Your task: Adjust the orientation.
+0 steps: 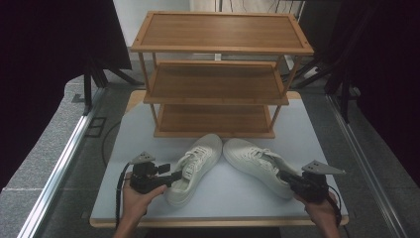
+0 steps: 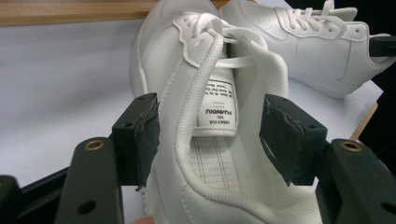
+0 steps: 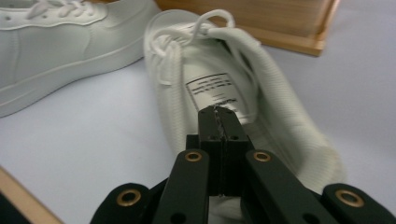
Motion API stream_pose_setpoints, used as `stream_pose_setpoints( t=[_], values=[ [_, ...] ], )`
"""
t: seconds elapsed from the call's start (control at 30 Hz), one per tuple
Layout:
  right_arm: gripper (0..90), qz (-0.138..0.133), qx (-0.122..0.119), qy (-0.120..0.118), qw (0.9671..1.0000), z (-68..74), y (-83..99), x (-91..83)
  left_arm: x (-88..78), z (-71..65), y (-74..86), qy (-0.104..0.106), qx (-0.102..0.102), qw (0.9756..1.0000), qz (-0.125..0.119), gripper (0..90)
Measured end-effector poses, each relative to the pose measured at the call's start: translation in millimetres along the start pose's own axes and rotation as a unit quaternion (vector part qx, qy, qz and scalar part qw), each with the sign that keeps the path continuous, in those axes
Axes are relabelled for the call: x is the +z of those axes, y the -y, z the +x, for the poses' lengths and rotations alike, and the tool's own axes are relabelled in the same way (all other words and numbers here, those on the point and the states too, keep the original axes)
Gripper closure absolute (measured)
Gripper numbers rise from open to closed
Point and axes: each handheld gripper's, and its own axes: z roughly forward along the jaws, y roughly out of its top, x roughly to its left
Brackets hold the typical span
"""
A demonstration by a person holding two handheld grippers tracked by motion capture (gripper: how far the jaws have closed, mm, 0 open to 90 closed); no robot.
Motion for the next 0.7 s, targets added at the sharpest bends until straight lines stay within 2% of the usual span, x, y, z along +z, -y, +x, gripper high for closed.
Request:
stream_pose_setpoints(
  t=[0.07,0.17,0.37,0.53,0.7],
  values=[
    [89.3,0.003,-0.005,-0.001,1.0,0.8,-0.4,0.0,0.1,-0.3,-0.1,0.0,0.001,1.0,-0.001,37.9],
    [89.2,-0.006,0.005,-0.004,1.0,-1.9,-0.4,-2.2,-1.4,1.2,-0.2,0.0,-0.002,1.0,-0.006,37.9],
    [84.2,-0.032,-0.001,0.008,0.9995,-7.1,-4.6,-8.8,-16.0,4.2,-1.3,-0.008,0.004,0.9989,-0.047,39.0],
    [71.6,-0.063,-0.01,0.018,0.9978,-8.7,-11.5,-14.8,-29.9,4.0,-0.8,-0.013,0.008,0.9981,-0.059,38.8],
    [58.7,-0.082,-0.036,0.016,0.9959,-13.9,-23.2,-20.5,-41.0,5.8,-10.0,-0.021,0.011,0.9973,-0.07,38.5]
  ],
)
